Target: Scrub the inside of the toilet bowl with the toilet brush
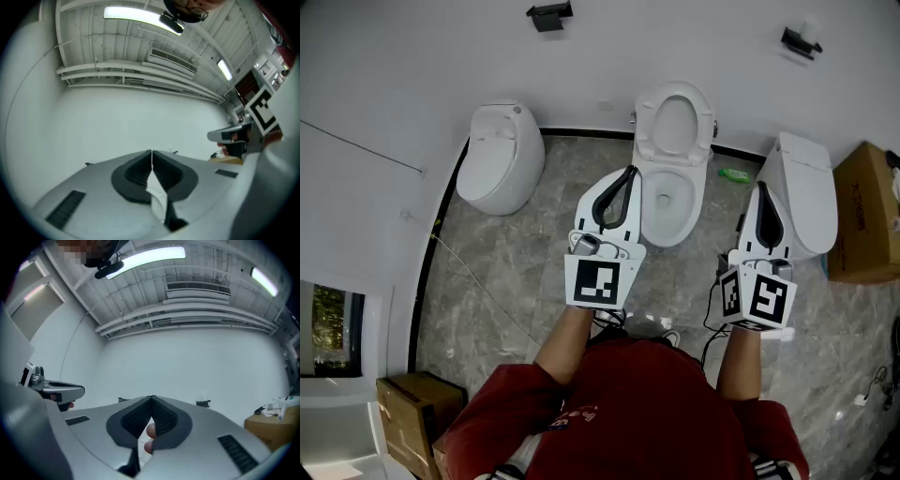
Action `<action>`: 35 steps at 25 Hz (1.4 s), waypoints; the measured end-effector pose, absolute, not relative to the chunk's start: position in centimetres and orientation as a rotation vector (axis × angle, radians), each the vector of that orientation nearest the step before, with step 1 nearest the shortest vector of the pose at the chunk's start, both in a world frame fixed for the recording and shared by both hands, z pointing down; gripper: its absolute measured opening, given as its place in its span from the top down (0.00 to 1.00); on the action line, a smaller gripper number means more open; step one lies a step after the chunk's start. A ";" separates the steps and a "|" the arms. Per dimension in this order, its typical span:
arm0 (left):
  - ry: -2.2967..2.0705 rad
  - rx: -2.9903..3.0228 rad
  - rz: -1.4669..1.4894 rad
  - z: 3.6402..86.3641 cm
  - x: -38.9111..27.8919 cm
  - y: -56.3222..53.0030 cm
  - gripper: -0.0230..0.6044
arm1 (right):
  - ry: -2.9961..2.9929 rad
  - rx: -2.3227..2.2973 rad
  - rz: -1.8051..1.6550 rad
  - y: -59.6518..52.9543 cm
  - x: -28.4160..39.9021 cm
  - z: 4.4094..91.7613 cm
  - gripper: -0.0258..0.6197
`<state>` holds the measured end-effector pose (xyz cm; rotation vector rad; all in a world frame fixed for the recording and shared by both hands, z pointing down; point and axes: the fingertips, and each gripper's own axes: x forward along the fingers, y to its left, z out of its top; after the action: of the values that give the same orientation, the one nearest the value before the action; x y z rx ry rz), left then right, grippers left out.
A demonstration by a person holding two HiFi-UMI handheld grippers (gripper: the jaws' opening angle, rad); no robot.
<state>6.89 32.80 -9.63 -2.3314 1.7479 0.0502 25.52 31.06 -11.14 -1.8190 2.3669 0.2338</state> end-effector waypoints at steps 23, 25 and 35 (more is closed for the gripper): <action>1.842 -2.313 0.042 -7.6 -1.8 31.5 0.97 | 2.460 -1.747 0.147 28.2 16.0 -8.9 0.97; 1.866 -2.302 0.042 -7.5 -4.4 30.7 0.97 | 2.475 -1.735 0.146 27.4 13.5 -8.8 0.97; 2.005 -2.297 -0.030 -3.4 -11.6 25.0 0.97 | 2.609 -1.670 0.032 20.4 5.8 -4.7 0.97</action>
<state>-11.63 25.01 -3.41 -2.2972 2.0050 -0.0300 5.80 20.41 -4.71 -1.6698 2.6092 0.0320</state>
